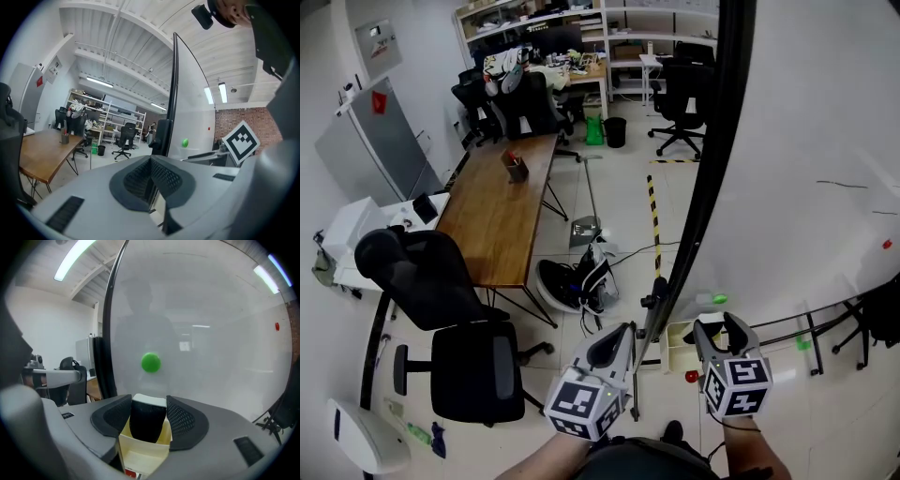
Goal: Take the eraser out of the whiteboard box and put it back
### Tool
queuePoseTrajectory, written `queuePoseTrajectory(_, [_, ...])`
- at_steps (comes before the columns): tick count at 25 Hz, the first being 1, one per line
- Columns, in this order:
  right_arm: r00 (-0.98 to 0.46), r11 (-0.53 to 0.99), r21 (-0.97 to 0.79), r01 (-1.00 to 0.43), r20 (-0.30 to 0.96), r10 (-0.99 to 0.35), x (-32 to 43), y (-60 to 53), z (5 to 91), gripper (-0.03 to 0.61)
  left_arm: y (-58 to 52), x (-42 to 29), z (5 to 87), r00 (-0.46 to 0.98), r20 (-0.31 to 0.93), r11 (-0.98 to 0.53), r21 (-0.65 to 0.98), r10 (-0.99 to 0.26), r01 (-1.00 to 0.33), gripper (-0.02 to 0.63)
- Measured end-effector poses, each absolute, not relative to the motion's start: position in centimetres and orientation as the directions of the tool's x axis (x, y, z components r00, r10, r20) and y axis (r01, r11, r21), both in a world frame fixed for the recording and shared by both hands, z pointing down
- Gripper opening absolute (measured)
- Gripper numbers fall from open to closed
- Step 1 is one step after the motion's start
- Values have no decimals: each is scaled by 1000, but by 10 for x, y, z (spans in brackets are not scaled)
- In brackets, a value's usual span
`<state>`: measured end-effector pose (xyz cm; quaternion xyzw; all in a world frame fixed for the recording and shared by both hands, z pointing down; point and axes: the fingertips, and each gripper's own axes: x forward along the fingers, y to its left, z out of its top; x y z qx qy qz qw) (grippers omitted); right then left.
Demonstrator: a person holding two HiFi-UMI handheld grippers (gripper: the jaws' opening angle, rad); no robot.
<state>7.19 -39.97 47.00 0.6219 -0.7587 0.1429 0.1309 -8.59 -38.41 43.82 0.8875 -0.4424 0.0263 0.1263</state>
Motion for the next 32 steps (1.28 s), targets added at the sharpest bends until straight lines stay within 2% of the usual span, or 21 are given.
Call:
queuePoseTrajectory(15, [-367, 363, -80, -929, 46, -929, 68, -319, 300, 270, -306, -77, 311, 618, -12, -616, 99, -786, -781, 25])
queuePoseTrajectory(21, [-405, 403, -87, -911, -1, -914, 60, -296, 268, 270, -283, -81, 272, 612, -65, -616, 69, -788, -785, 25])
queuePoseTrajectory(32, [-424, 424, -88, -901, -20, -905, 59, -291, 258, 270, -281, -79, 263, 600, -75, -604, 48, -796, -796, 23])
